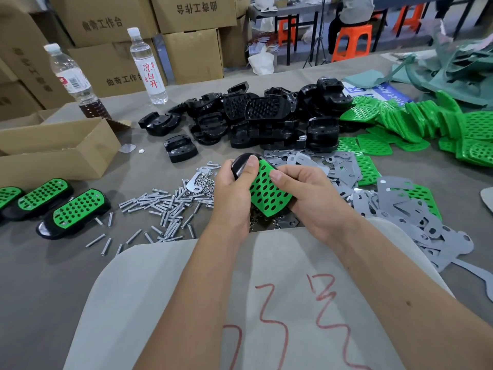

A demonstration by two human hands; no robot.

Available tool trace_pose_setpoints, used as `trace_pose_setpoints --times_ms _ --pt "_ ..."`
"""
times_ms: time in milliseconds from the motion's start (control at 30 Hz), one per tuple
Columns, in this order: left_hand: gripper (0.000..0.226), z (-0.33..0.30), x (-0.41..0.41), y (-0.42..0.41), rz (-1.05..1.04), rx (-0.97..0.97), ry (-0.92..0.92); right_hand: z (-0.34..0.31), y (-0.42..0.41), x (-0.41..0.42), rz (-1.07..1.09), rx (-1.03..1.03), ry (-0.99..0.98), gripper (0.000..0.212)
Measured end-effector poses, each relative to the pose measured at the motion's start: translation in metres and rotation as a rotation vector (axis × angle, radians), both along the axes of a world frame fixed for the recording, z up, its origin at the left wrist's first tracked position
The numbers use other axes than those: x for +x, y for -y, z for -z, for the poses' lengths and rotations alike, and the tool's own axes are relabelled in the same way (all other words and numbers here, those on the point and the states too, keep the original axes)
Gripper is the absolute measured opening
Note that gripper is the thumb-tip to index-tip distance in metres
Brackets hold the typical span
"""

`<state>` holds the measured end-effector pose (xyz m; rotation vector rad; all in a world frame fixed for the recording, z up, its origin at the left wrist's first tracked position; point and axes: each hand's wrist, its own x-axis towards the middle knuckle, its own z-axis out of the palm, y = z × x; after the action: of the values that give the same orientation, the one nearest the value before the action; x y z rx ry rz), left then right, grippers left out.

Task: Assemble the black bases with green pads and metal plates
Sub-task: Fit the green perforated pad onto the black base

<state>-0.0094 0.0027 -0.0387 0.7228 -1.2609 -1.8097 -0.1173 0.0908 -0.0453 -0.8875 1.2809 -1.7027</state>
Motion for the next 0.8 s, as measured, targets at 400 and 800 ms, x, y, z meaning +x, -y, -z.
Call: trace_pose_setpoints --times_ms 400,800 --pt "0.040 -0.008 -0.001 -0.005 -0.048 0.111 0.054 -0.001 0.009 0.011 0.165 -0.069 0.129 0.018" --pt "0.034 -0.014 0.015 0.010 -0.063 -0.029 0.200 -0.001 0.004 0.003 0.099 0.010 -0.169 0.018"
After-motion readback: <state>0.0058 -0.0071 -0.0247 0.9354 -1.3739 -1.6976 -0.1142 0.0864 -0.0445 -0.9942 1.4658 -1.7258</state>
